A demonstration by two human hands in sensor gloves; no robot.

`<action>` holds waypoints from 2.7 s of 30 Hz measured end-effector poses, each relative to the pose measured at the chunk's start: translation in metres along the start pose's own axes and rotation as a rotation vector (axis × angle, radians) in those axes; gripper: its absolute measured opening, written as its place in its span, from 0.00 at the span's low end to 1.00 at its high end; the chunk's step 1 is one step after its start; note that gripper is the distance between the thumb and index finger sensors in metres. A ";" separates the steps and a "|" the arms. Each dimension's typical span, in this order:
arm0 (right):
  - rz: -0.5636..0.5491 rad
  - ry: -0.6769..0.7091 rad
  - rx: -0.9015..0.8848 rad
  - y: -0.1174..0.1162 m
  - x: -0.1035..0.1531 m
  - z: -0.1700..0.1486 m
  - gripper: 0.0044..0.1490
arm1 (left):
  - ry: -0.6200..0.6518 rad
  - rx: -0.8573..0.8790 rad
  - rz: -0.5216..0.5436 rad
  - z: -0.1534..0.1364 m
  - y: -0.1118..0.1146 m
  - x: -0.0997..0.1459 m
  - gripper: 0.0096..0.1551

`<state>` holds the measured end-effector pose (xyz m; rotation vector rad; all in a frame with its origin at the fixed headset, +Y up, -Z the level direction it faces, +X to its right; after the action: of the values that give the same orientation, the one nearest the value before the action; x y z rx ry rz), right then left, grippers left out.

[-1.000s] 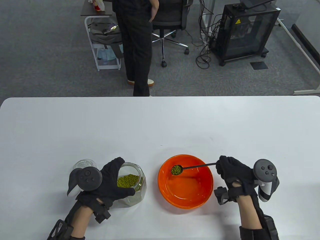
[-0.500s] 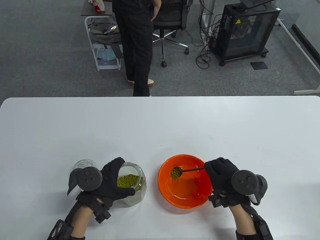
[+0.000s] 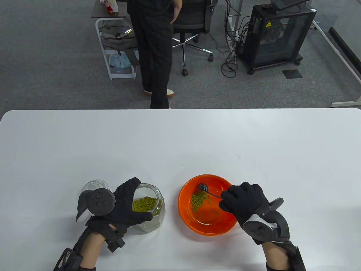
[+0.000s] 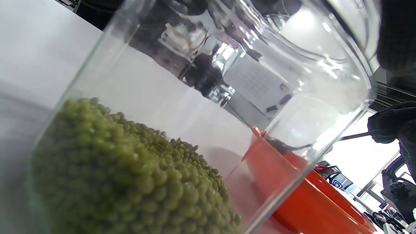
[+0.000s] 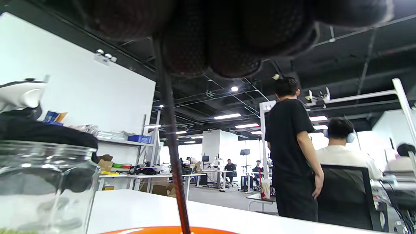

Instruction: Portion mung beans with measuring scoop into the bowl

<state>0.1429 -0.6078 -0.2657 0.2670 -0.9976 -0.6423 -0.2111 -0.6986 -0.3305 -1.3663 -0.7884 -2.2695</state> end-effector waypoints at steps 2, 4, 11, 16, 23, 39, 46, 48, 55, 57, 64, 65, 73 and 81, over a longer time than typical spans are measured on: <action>-0.014 0.009 0.032 0.004 0.001 0.001 0.27 | 0.000 -0.001 0.000 0.000 0.000 0.000 0.79; -0.028 0.010 0.005 0.008 0.001 -0.001 0.27 | 0.000 0.000 0.000 0.000 0.000 0.000 0.80; -0.138 -0.132 -0.115 0.021 0.004 -0.031 0.26 | -0.001 0.000 0.000 0.000 0.000 0.000 0.79; -0.269 -0.315 -0.195 0.035 0.010 -0.056 0.26 | 0.000 0.000 0.000 0.000 0.000 0.000 0.79; -0.360 -0.595 -0.443 0.035 0.021 -0.086 0.26 | 0.001 0.000 0.000 0.000 0.000 0.000 0.80; -0.202 -0.606 -0.791 0.019 -0.051 -0.031 0.26 | 0.001 0.004 0.002 -0.001 0.000 0.000 0.80; -0.058 -0.583 -0.742 -0.006 -0.080 0.002 0.26 | 0.001 0.003 0.002 -0.001 0.000 0.000 0.80; 0.002 -0.586 -0.723 -0.016 -0.089 0.012 0.26 | 0.002 0.003 0.002 -0.001 0.000 0.000 0.80; 0.170 -0.502 -0.532 -0.045 -0.116 0.052 0.26 | 0.002 0.003 0.002 -0.001 0.000 0.000 0.80; 0.211 -0.474 -0.491 -0.053 -0.121 0.065 0.26 | 0.002 0.003 0.002 -0.001 0.000 0.000 0.80; 0.248 -0.358 -0.255 -0.072 -0.132 0.107 0.26 | 0.003 0.002 0.001 0.000 0.000 0.000 0.80; 0.249 -0.342 -0.224 -0.075 -0.132 0.112 0.26 | 0.003 0.003 0.002 0.000 0.000 0.000 0.80; 0.297 -0.265 -0.199 -0.092 -0.129 0.126 0.26 | 0.005 0.007 0.004 -0.001 0.000 0.000 0.80; 0.518 -0.274 -0.538 -0.121 -0.117 0.118 0.27 | 0.007 0.008 0.003 -0.001 0.000 0.000 0.80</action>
<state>-0.0462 -0.6219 -0.3435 -0.5524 -1.0591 -0.4514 -0.2113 -0.6990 -0.3309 -1.3540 -0.7914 -2.2650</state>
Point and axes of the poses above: the tracker on the back of each hand, its own z axis roughly to the thumb side, its own x axis roughly from the fingertips to the wrist, y = z × x, the point moved 5 cm from there along -x, roughly from the wrist to the fingertips, and after that the axes turned 6 degrees about -y, right-handed, at the moved point
